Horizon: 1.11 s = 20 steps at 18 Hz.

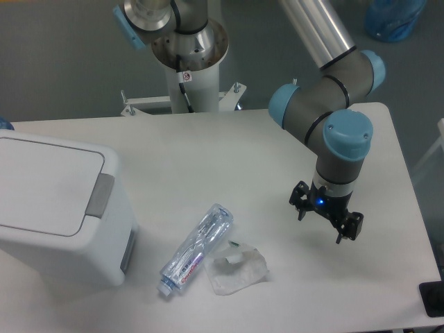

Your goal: Open the trash can

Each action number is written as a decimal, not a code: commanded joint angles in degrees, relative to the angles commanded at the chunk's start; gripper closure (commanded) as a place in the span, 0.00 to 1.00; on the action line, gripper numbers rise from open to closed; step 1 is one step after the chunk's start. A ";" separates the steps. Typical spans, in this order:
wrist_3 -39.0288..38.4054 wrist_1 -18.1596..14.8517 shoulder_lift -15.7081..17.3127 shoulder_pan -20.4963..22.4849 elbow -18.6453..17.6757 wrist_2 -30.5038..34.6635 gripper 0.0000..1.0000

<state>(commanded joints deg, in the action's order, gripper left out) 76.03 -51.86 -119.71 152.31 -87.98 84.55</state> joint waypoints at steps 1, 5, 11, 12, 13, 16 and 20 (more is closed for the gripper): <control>0.00 0.00 0.00 0.00 0.00 0.00 0.00; 0.61 0.09 0.17 0.00 0.09 -0.26 0.00; -1.75 2.29 0.09 0.35 -1.23 -3.77 0.00; -2.54 2.29 0.09 0.35 -1.40 -4.56 0.00; -3.07 2.20 0.17 0.35 -1.41 -4.74 0.00; -13.04 2.20 1.13 0.00 -0.62 -5.70 0.00; -29.60 2.11 2.28 -1.84 1.75 -12.20 0.00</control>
<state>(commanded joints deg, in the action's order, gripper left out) 46.43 -49.75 -117.42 150.48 -86.23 72.35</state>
